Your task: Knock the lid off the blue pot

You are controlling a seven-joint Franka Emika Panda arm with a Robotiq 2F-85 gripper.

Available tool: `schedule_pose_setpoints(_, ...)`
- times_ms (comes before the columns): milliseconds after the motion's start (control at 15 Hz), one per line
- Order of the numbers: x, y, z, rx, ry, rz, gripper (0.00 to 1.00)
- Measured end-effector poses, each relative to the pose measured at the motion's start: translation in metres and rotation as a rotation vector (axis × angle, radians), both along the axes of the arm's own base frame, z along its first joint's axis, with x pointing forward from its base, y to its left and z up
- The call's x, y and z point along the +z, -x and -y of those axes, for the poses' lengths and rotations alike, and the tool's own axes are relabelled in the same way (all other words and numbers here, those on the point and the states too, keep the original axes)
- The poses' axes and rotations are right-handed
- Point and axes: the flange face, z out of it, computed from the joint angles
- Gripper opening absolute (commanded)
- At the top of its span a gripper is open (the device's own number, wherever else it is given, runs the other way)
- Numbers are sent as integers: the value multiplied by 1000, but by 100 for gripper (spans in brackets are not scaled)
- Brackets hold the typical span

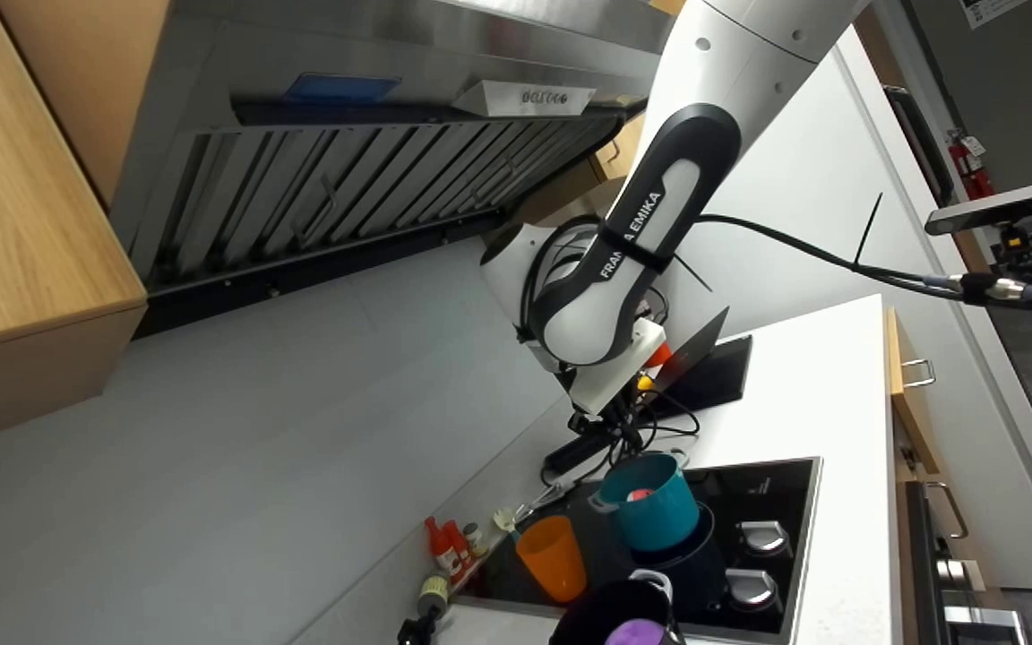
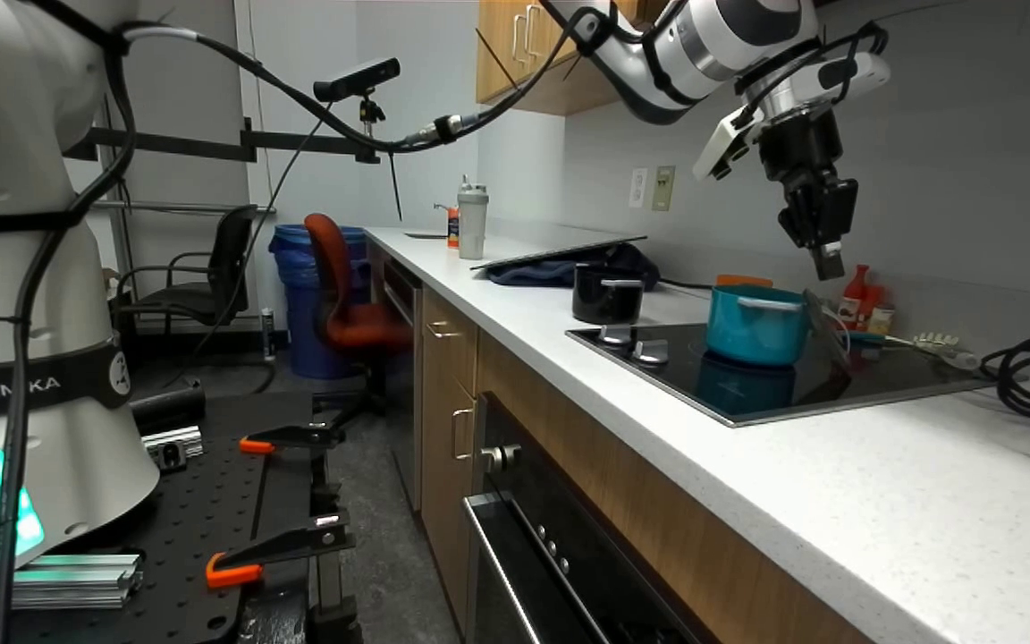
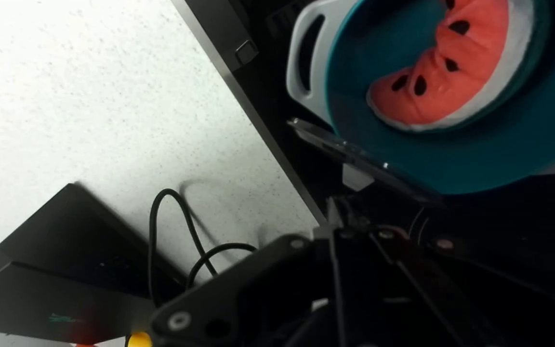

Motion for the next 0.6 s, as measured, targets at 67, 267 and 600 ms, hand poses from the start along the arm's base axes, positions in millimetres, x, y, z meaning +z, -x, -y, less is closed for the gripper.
schedule_pose_setpoints(67, 0, 0, -2, 5, 3, 1, 0)
schedule_pose_setpoints(267, 2, -2, -12, 23, 5, 11, 0)
schedule_pose_setpoints(600, 5, -3, -26, 43, 5, 18, 28)
